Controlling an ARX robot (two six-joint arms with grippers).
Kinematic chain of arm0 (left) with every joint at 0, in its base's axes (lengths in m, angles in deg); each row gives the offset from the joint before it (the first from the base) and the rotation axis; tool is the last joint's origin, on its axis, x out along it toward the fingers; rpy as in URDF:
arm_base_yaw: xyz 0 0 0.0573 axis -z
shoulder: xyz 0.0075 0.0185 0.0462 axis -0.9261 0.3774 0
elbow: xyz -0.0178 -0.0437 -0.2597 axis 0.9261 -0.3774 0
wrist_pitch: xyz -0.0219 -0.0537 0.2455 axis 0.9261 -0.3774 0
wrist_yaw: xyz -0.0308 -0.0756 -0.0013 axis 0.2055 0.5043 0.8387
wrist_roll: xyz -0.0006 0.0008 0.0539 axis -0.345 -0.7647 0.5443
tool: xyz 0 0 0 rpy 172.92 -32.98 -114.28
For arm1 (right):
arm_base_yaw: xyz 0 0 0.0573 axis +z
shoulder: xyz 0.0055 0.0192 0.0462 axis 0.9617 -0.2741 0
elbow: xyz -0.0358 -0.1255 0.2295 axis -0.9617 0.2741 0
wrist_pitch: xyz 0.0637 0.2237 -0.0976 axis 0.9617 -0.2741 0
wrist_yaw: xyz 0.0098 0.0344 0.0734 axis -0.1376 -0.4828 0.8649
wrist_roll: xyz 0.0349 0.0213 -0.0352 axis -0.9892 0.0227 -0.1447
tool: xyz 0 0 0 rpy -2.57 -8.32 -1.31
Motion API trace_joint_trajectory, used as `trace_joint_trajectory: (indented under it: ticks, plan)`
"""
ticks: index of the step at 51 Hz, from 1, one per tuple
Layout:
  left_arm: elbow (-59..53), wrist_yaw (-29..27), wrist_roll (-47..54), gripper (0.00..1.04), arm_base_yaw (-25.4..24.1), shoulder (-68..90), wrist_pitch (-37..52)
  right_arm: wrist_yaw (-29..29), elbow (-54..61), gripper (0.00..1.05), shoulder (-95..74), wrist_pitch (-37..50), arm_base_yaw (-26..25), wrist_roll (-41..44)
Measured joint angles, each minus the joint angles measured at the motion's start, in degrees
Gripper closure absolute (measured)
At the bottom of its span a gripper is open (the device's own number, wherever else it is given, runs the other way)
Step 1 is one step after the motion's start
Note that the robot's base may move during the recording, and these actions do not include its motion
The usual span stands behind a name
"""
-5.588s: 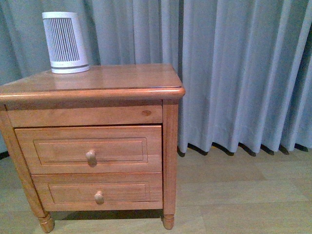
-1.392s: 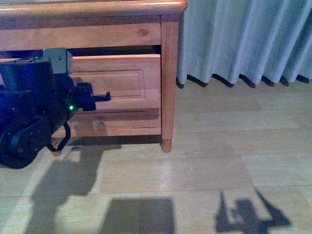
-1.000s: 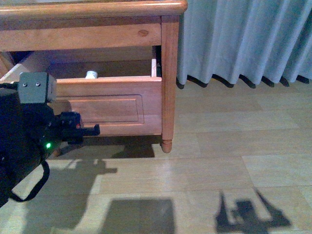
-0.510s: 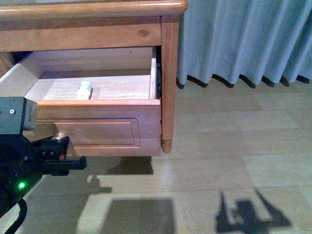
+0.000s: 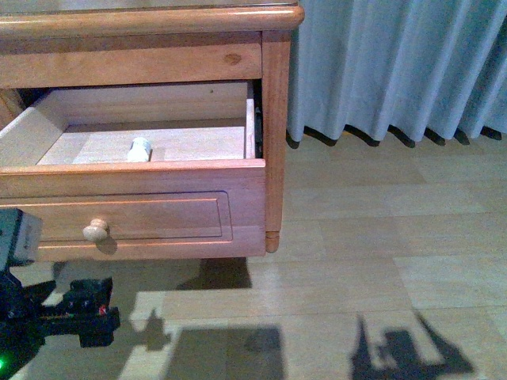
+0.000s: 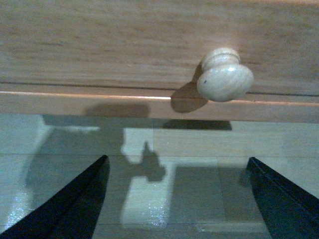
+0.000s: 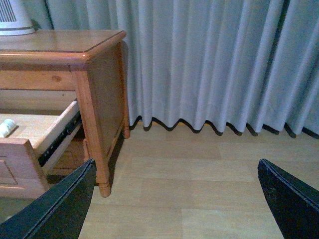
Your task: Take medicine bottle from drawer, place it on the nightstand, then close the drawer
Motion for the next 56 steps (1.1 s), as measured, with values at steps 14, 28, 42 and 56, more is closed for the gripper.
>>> trace_joint_trajectory:
  ticks: [14,28,42,56]
  plan:
    - [-3.87,6.99,0.48,0.06,-6.45,-26.62,-19.56,0.00,0.00,0.07,0.00,0.00,-0.02,0.00]
    - [-3.58,18.05,0.11,0.06,-11.39,-59.87,-46.47,0.02,0.00,0.07,0.00,0.00,0.00,0.00]
    - [-11.34,1.31,4.63,0.47,-8.24,-90.90,-51.28,0.00,0.00,0.07,0.00,0.00,0.00,0.00]
    - [-15.32,1.42,5.14,1.02,-8.09,-98.66,-54.12,-0.20,0.00,0.07,0.00,0.00,0.00,-0.02]
